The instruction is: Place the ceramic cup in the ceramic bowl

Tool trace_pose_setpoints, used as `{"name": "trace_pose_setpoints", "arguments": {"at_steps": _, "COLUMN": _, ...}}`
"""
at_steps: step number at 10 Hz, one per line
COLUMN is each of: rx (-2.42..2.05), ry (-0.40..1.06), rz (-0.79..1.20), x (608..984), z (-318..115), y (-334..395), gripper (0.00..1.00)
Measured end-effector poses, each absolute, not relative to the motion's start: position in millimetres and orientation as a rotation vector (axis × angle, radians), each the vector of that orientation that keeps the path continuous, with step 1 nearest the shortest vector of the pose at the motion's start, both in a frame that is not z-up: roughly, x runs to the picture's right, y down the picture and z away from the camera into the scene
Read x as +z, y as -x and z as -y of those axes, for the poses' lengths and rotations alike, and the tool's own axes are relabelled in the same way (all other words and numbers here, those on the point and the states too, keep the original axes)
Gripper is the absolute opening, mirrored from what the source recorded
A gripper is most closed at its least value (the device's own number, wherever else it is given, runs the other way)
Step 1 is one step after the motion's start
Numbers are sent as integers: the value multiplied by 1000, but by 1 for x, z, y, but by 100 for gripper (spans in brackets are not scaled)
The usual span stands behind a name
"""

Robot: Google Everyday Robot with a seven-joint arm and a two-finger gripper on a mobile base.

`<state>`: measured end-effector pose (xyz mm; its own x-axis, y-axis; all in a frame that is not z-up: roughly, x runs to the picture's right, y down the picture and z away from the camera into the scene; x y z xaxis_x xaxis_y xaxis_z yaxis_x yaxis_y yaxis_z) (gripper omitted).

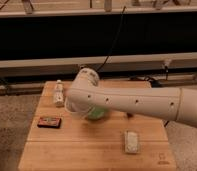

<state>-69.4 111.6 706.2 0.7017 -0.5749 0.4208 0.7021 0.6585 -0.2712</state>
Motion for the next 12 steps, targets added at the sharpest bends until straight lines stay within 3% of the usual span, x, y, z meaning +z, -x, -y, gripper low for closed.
{"name": "trace_pose_setpoints", "arguments": {"at_steps": 6, "rx": -644, "ry": 460, "rz": 227, "x": 764, "z": -72, "y": 27, "gripper": 0}}
{"name": "trace_pose_setpoints", "arguments": {"at_steps": 12, "rx": -533, "ry": 481, "rz": 198, "x": 791, "z": -84, "y": -15, "gripper": 0}}
